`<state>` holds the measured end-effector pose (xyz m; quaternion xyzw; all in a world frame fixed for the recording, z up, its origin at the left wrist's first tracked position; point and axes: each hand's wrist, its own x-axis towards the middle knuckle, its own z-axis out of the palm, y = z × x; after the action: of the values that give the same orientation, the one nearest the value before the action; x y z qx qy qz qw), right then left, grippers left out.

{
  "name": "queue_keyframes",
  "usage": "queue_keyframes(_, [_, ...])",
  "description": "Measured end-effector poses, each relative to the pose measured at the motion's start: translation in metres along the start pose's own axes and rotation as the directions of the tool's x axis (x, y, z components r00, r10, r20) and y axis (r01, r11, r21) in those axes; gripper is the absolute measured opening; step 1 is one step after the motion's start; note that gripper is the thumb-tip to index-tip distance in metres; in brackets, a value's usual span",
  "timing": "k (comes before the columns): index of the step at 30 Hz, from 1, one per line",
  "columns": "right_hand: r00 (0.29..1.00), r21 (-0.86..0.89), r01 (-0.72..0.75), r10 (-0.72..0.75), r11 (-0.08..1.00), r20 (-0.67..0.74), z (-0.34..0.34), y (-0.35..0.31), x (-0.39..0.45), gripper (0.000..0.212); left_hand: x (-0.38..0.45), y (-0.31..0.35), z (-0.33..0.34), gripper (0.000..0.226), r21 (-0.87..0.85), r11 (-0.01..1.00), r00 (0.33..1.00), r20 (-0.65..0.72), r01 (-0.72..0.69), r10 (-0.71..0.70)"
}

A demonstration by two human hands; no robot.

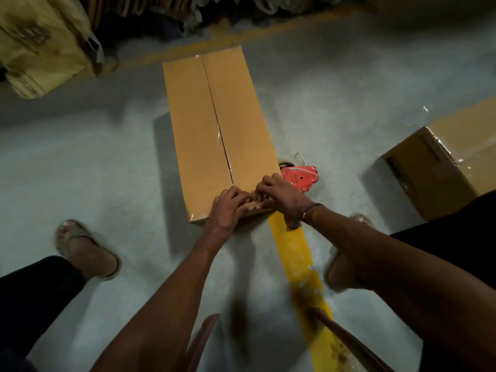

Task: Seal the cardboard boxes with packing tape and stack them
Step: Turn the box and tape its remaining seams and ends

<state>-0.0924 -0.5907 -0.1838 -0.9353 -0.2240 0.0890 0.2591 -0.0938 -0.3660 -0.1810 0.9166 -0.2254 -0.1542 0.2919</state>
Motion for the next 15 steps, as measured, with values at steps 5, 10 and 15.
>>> queue_keyframes(5, [0.983,-0.317,0.167,-0.134,0.934,0.122,-0.004,0.004,0.003,0.03,-0.012,-0.015,-0.005,0.057,0.165,0.969,0.981,0.08,-0.187,0.175])
queue_keyframes(10, [0.978,-0.328,0.166,-0.111,0.93,0.178,-0.013,-0.001,0.003,0.039,-0.015,-0.019,-0.011,0.075,0.127,0.977,0.981,0.117,-0.172,0.158])
queue_keyframes(15, [0.973,-0.238,0.129,-0.076,0.963,0.219,-0.017,-0.035,0.024,0.05,-0.014,-0.006,-0.022,0.062,-0.031,0.999,0.996,0.074,-0.037,0.039])
